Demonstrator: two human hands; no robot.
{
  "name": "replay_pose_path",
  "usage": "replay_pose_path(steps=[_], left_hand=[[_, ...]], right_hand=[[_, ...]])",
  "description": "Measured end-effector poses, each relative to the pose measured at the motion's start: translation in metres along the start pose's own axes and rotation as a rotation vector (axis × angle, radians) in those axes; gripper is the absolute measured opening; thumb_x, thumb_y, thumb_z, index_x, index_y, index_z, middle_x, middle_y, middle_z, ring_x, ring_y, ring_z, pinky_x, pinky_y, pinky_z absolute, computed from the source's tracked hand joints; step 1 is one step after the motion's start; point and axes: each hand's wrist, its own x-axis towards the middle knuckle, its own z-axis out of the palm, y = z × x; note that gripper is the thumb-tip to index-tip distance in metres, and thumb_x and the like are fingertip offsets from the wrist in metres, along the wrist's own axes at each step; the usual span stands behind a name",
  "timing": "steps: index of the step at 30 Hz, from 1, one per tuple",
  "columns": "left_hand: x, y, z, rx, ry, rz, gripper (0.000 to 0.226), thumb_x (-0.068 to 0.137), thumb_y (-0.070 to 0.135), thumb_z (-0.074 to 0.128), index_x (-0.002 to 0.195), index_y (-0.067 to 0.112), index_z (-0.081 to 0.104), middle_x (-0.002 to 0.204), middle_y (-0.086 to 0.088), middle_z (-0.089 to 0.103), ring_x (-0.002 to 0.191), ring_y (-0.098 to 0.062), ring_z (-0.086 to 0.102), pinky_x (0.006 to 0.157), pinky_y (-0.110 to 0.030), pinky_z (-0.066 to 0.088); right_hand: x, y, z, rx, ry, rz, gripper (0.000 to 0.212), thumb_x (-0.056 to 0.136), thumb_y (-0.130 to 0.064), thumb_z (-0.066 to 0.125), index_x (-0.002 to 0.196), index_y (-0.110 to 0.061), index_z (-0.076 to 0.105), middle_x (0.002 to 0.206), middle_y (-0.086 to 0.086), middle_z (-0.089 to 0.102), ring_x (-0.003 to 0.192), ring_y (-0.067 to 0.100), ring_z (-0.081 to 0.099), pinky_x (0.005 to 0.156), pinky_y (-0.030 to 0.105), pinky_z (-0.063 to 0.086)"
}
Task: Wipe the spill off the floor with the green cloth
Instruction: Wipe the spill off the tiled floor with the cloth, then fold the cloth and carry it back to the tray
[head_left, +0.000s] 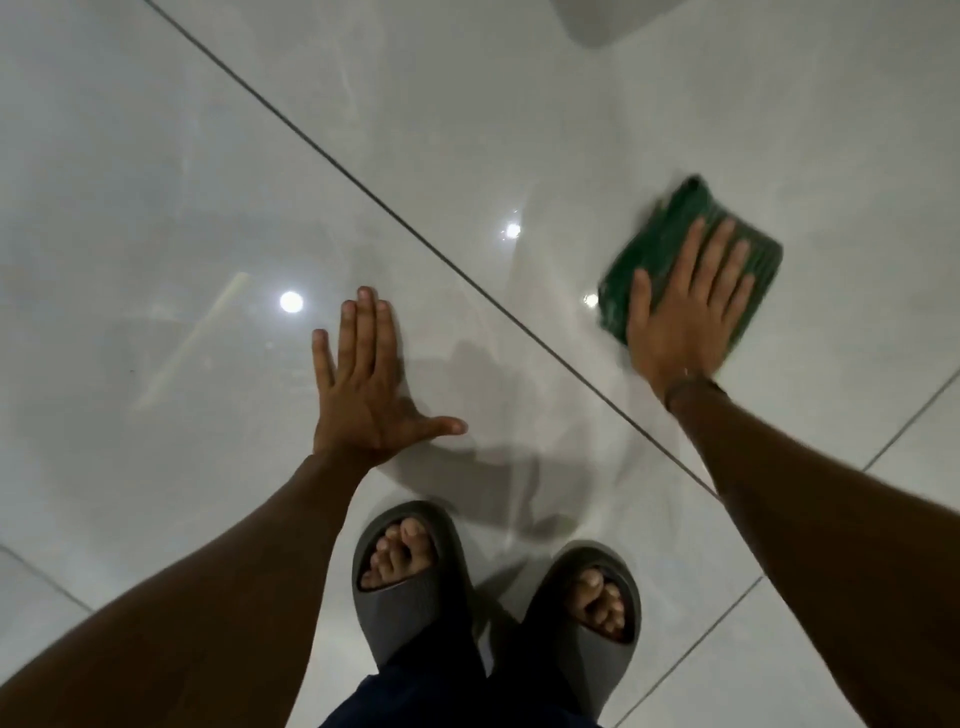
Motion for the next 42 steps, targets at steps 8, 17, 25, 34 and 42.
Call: replay_pose_path(steps=[8, 17, 25, 34, 42], left_hand=[[0.001, 0.002, -0.004, 0.009, -0.030, -0.016, 0.171, 0.053, 0.110, 0.053, 0.170, 0.008, -0.018, 0.178, -0.013, -0.030, 0.165, -0.031, -0.029, 0.133, -0.063, -0.012], [0.001, 0.004, -0.002, 0.017, -0.008, -0.032, 0.173, 0.051, 0.110, 0.054, 0.169, 0.008, -0.021, 0.178, -0.013, -0.030, 0.165, -0.032, -0.029, 0.132, -0.066, -0.008], [-0.002, 0.050, -0.011, -0.120, 0.056, -0.189, 0.127, 0.087, 0.066, 0.071, 0.172, 0.006, -0.003, 0.181, -0.018, -0.015, 0.168, -0.037, -0.013, 0.133, -0.053, -0.004], [-0.026, 0.181, -0.115, -0.516, 0.078, -0.339, 0.053, 0.101, 0.055, 0.057, 0.116, 0.006, 0.071, 0.114, -0.008, 0.067, 0.106, -0.028, 0.067, 0.088, -0.042, 0.061], [-0.019, 0.181, -0.106, -1.093, -0.340, -0.518, 0.053, 0.094, 0.063, 0.069, 0.105, 0.011, 0.072, 0.097, -0.004, 0.076, 0.088, -0.021, 0.072, 0.070, -0.027, 0.057]], right_hand=[[-0.038, -0.095, 0.013, -0.081, -0.158, -0.867, 0.083, 0.109, -0.065, 0.027, 0.172, -0.015, 0.004, 0.181, 0.017, 0.003, 0.167, 0.039, 0.002, 0.134, 0.061, 0.010], [0.001, 0.082, -0.019, -0.120, -0.171, -0.507, 0.082, 0.108, -0.066, 0.020, 0.172, -0.016, 0.008, 0.181, 0.015, 0.008, 0.167, 0.040, 0.010, 0.134, 0.059, 0.013], [-0.015, -0.070, -0.003, 0.049, -0.206, -0.519, 0.079, 0.109, -0.060, 0.027, 0.172, -0.018, 0.004, 0.181, 0.015, 0.001, 0.167, 0.040, 0.001, 0.135, 0.060, 0.005], [-0.106, -0.015, -0.121, 0.237, -0.244, -0.259, 0.083, 0.102, -0.030, 0.060, 0.170, -0.015, 0.015, 0.178, 0.017, 0.015, 0.166, 0.039, 0.015, 0.133, 0.057, 0.022], [-0.072, -0.040, -0.118, 0.884, -0.589, 0.524, 0.011, 0.089, -0.010, 0.064, 0.079, -0.009, 0.068, 0.082, 0.009, 0.072, 0.087, 0.035, 0.070, 0.078, 0.040, 0.060]])
